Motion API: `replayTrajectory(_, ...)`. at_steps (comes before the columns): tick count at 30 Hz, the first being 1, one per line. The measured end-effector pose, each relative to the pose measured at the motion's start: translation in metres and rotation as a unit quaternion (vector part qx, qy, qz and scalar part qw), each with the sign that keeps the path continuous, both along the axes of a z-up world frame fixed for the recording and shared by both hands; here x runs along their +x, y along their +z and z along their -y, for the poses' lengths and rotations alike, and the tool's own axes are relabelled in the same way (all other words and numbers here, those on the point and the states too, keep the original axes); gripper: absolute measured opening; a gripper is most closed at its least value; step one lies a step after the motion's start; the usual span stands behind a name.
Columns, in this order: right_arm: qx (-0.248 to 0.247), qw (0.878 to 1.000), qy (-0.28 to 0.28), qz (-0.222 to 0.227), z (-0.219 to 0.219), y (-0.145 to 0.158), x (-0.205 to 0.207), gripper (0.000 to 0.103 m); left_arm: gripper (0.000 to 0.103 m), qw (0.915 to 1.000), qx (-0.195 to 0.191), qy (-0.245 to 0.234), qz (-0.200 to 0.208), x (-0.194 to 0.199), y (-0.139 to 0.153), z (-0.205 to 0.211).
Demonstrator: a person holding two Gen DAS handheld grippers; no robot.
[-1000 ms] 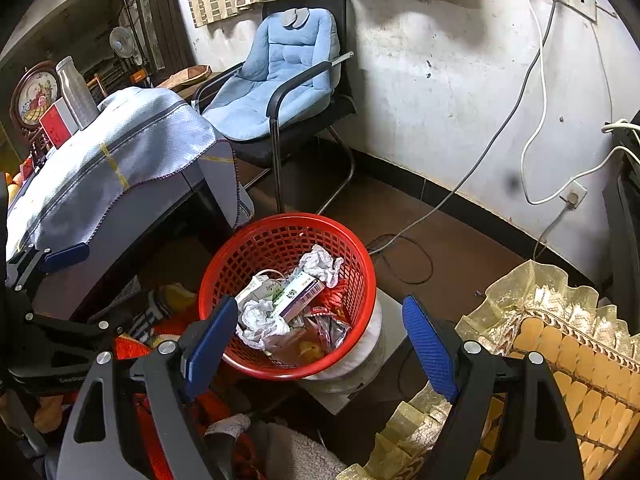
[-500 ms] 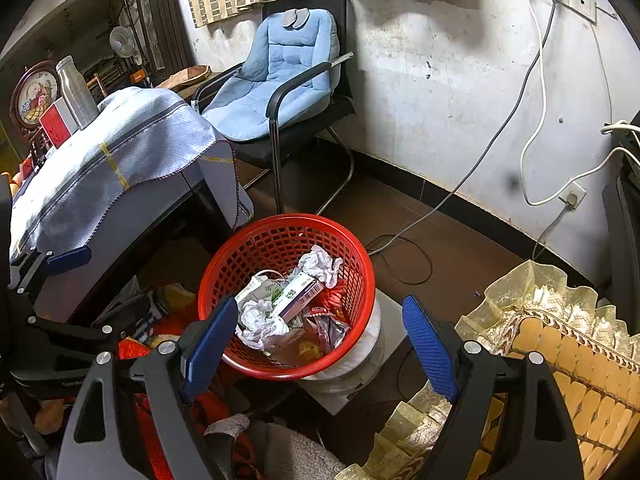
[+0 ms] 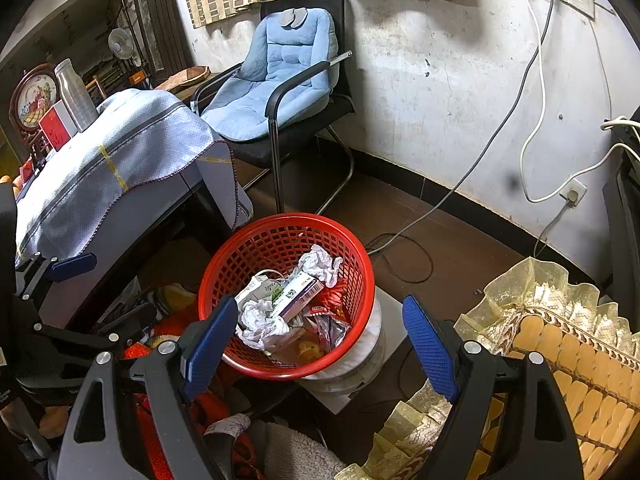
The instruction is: Collect trash
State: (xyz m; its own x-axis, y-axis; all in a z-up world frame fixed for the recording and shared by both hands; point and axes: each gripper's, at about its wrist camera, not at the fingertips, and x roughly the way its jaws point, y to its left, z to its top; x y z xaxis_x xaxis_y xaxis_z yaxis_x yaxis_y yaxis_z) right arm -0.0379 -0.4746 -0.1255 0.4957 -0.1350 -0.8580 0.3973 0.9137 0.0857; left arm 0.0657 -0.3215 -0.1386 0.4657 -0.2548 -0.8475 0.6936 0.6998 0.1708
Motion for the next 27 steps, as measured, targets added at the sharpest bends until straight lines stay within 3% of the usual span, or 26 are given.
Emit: replayTrajectory(27, 0.004, 1.0, -0.002, 0.001, 0.0007, -0.0019, -0.0014, 0.083, 0.096, 1.0, -0.001, -0.008, 0.0, -0.0038, 0.0004, 0.0029)
